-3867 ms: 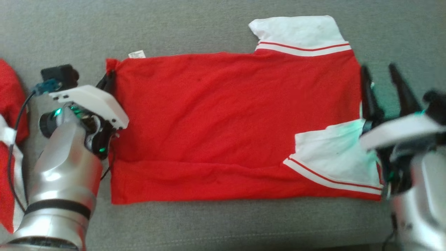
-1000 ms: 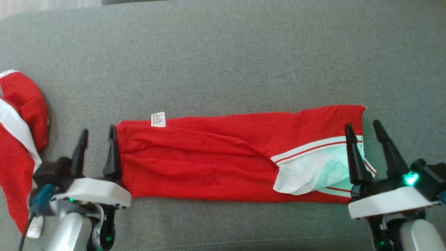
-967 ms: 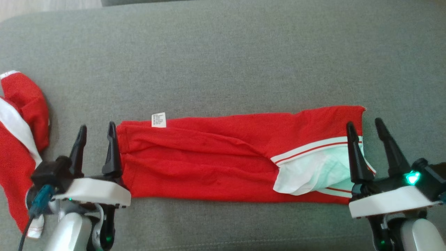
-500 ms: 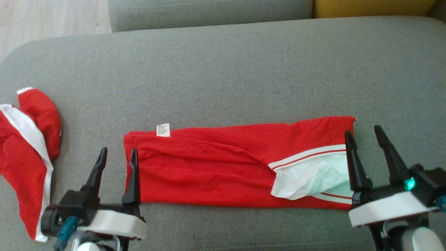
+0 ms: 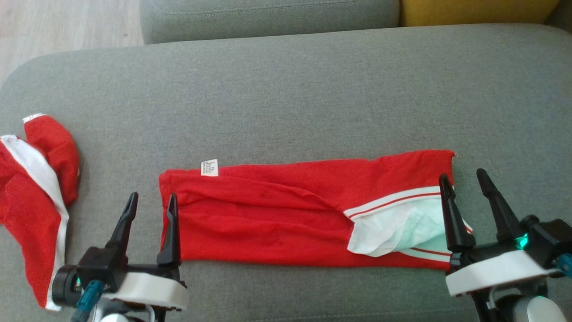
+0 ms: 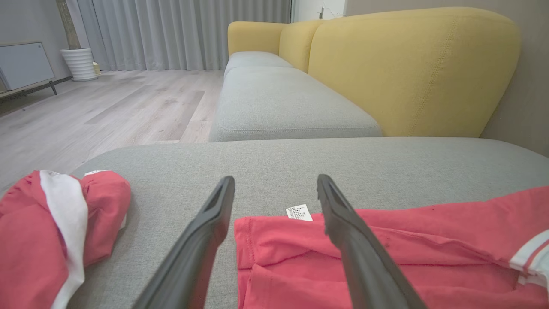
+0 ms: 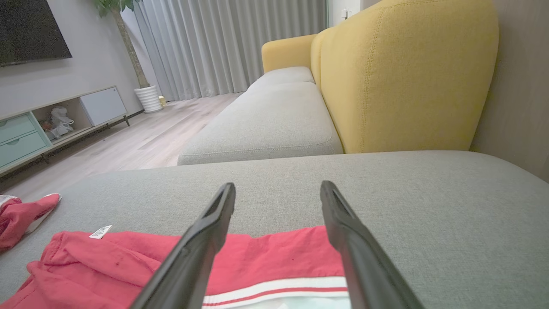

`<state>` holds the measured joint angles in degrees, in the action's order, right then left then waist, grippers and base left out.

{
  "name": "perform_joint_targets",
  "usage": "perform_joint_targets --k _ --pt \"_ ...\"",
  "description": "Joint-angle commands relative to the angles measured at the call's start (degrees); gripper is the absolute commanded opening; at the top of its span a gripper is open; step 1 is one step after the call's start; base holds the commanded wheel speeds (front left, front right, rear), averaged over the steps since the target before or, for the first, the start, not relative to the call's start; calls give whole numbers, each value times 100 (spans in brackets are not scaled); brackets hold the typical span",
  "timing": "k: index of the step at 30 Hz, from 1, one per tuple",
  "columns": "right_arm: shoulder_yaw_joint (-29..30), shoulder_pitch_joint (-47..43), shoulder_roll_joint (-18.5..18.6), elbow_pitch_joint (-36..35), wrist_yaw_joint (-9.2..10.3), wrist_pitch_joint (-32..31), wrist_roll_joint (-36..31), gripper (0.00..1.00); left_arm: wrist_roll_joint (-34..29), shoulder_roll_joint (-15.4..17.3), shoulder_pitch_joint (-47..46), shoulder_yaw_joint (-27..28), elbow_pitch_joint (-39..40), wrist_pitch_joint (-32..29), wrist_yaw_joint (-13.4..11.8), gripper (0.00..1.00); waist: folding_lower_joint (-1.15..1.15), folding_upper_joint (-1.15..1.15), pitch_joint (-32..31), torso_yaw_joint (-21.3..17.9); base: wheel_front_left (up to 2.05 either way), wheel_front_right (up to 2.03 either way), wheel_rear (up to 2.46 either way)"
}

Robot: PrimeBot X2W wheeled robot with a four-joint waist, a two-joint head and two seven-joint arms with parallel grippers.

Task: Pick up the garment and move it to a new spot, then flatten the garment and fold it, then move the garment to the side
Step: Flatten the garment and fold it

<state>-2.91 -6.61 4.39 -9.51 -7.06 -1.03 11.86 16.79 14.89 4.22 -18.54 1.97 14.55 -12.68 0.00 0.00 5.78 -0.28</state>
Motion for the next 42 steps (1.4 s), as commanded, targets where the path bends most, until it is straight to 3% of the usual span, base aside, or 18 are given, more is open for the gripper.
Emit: perform_joint_targets --k 1,10,15,19,28,29,30,31,42 --pt "-82 123 5 -160 -43 -27 24 100 12 102 -196 188 195 39 -37 100 0 0 20 15 0 0 0" --pt "66 623 151 572 -43 -128 195 100 93 27 -391 201 149 39 -4 100 0 0 330 48 0 0 0" --pt "320 1099 372 1410 -43 -192 216 100 51 -21 -691 170 60 42 100 100 0 0 637 161 0 0 0" --pt "462 1196 405 1998 -43 -612 186 100 -4 -85 -869 158 33 43 176 100 0 0 840 241 0 0 0" --pt "392 1105 218 2200 -43 -1662 458 100 -100 -191 -995 285 -5 44 324 100 0 0 1022 244 0 0 0" --pt "369 1093 210 2192 -43 -1784 516 87 -107 -202 -994 308 -7 44 335 100 0 0 1022 230 0 0 0" --pt "359 1088 205 2165 -43 -1863 573 25 -118 -212 -995 328 -9 44 348 100 0 0 1022 222 0 0 0" --pt "361 1082 202 2146 -43 -1939 624 0 -127 -223 -996 344 -14 44 363 100 0 0 1020 213 0 0 0" --pt "819 1289 549 1782 -43 -2148 834 0 -231 -320 -971 519 29 44 501 100 0 0 1023 84 0 0 0"
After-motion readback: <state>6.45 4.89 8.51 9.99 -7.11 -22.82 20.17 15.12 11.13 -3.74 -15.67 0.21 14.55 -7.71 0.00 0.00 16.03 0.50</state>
